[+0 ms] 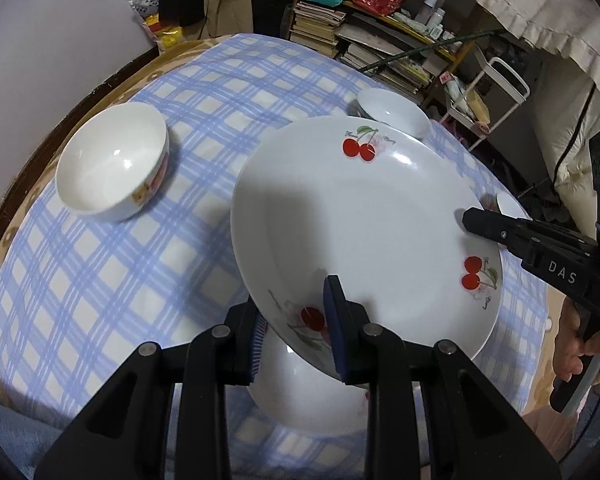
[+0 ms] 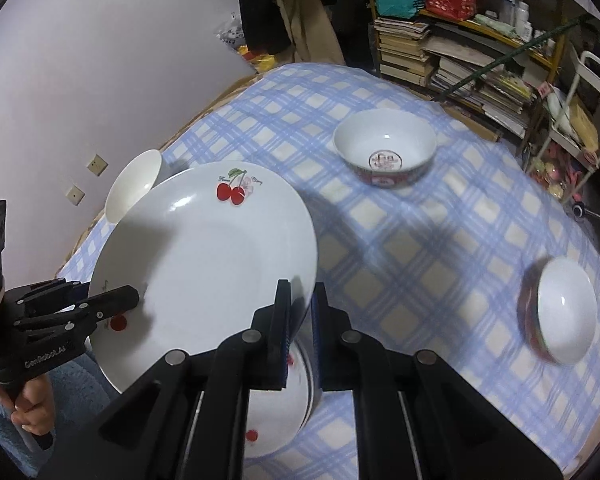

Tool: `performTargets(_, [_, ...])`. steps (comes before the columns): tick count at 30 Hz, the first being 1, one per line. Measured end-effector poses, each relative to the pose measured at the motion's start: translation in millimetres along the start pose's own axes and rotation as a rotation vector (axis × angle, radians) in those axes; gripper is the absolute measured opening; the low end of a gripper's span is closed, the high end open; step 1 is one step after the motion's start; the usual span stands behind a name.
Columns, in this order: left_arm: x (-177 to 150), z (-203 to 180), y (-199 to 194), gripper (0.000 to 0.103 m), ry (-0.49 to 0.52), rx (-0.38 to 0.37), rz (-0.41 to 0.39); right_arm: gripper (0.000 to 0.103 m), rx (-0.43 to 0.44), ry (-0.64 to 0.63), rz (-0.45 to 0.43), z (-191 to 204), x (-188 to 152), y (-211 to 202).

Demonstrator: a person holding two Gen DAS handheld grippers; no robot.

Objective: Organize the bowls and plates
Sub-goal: 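Lift the cherry plate with both tools and carry it over the plate stack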

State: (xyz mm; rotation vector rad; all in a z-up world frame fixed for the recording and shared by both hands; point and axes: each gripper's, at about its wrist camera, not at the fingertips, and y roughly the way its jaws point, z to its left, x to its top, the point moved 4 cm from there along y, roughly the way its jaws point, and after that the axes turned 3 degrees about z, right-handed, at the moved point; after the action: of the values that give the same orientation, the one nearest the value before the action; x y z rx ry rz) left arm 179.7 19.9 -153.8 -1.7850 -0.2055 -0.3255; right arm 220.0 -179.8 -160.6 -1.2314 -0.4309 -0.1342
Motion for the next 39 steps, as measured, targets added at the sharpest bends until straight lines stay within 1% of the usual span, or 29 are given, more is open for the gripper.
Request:
performTargets(2, [-11.7, -2.0, -4.4, 0.028, 0.000, -0.006, 0.005, 0.011, 0.005, 0.011, -0.004, 0.9, -10.0, -4.0])
performTargets(4, [-22.8, -5.2, -7.5, 0.028, 0.003, 0.006, 0.010, 0.011, 0.009, 0.018, -0.005, 2.4, -21.0, -7.2])
performTargets(8, [-38.6, -8.8, -8.8, 0.028, 0.009, 0.023, 0.024, 0.011, 0.029, 0.046, 0.019, 2.7, -41.2, -7.4])
performTargets(11, [-48.5, -10.1, -5.9, 0.028, 0.012, 0.033, 0.037, 0.011, 0.016, 0.042, 0.034, 5.0, -56.6, -4.3])
performTargets(13, [-53.7, -8.5, -3.1, 0.028, 0.002, 0.026, 0.049, 0.011, 0.010, 0.040, 0.038, 6.3, -64.5, -2.9])
performTargets(16, [-59.1, -2.6, 6.9, 0.028, -0.011, 0.021, 0.082, 0.011, 0.011, 0.047, 0.044, 7.7, -73.6, 1.9])
performTargets(19, [-64.2, 0.8, 14.6, 0.028, -0.008, 0.046, 0.100, 0.011, 0.012, 0.058, 0.058, 9.4, -81.7, 11.6])
performTargets(24, [-72.3, 3.8, 27.2, 0.028, -0.010, 0.056, 0.144, 0.012, 0.006, 0.073, 0.095, 7.7, -90.7, 31.8])
performTargets(30, [-74.3, 5.8, 34.2, 0.027, -0.018, 0.048, 0.167, 0.012, 0.018, 0.094, 0.094, 4.8, -96.6, 37.0])
performTargets(34, [-78.9, 7.8, 45.9, 0.027, -0.051, 0.025, 0.214, 0.012, -0.010, 0.098, 0.101, 4.0, -100.0, 42.0])
performTargets(37, [-79.7, 9.0, 48.7, 0.027, -0.061, 0.041, 0.218, 0.012, -0.025, 0.108, 0.111, 5.3, -101.9, 47.1])
performTargets(39, [-79.4, 11.3, 49.8, 0.027, -0.081, 0.029, 0.223, 0.012, -0.041, 0.100, 0.109, 7.7, -102.7, 48.1])
